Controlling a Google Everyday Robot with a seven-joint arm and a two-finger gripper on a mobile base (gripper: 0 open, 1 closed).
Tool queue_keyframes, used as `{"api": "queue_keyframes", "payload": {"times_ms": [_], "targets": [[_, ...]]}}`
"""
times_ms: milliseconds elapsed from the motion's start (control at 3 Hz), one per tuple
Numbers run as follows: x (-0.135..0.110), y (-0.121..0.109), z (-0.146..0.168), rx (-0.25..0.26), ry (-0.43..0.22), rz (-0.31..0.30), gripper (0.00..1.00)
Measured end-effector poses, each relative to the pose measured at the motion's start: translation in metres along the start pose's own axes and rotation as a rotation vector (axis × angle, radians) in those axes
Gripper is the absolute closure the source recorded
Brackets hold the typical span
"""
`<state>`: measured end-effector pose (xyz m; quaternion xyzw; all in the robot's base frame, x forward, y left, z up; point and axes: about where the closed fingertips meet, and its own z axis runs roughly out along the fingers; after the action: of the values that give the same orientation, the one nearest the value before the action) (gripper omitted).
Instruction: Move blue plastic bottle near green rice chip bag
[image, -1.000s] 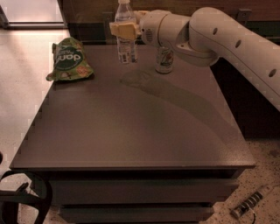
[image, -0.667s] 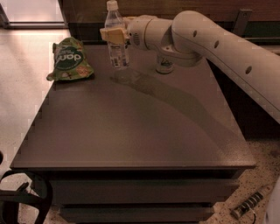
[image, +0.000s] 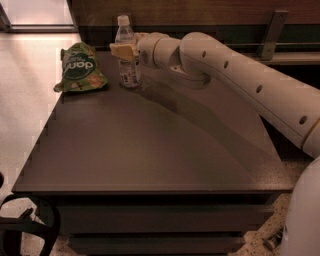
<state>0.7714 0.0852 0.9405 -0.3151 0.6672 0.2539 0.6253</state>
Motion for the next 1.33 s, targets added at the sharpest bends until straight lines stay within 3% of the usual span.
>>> {"api": "queue_keyframes", "payload": {"times_ms": [667, 1333], "targets": [[0.000, 0.002, 0.022, 0.020, -0.063, 0.014, 1.00], [-0.002, 0.007, 0.027, 0.012, -0.069, 0.015, 0.55]]}}
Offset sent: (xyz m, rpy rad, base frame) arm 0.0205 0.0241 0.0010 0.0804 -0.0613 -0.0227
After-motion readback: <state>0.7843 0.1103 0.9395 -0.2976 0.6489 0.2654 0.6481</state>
